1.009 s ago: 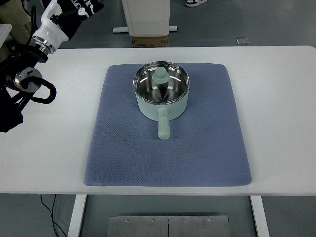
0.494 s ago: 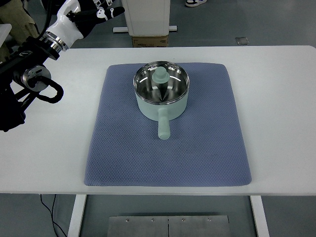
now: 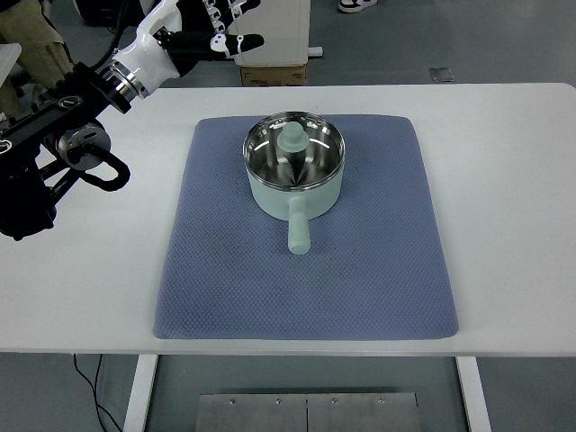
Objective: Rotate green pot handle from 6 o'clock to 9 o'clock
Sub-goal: 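Raise the left hand and swing it over toward the saucepan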
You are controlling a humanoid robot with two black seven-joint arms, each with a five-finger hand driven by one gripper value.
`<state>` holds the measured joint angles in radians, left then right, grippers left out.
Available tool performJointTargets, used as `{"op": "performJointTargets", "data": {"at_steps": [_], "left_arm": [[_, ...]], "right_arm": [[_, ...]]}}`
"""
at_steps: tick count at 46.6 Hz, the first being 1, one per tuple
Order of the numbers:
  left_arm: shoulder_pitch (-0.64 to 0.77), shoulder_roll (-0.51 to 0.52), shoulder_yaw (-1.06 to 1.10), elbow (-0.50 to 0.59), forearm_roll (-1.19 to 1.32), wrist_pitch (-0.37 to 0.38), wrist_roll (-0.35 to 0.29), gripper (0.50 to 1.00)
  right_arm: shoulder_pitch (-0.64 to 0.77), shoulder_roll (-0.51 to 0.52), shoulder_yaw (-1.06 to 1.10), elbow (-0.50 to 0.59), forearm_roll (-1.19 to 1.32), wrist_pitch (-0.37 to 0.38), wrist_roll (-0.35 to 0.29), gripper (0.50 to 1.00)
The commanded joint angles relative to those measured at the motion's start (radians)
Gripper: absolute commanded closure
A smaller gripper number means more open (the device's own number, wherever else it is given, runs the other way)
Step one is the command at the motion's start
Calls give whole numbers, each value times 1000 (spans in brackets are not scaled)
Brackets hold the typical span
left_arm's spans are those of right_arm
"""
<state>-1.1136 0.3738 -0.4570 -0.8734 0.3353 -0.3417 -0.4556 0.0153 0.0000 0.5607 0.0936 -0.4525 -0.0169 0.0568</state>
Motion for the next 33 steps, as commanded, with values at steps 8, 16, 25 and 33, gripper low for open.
{"op": "performJointTargets", "data": {"at_steps": [8, 16, 25, 33], "left_arm": [[0, -13, -2, -52, 54, 3, 0, 500], [0, -12, -2, -95, 65, 4, 0, 500], [0, -16, -2, -130, 111, 3, 0, 500], [0, -16, 0, -165, 136, -3, 3, 500]], "right_arm": [[0, 0, 1, 0, 0, 0, 0, 500], [0, 0, 1, 0, 0, 0, 0, 500], [0, 0, 1, 0, 0, 0, 0, 500], [0, 0, 1, 0, 0, 0, 0, 500]]}}
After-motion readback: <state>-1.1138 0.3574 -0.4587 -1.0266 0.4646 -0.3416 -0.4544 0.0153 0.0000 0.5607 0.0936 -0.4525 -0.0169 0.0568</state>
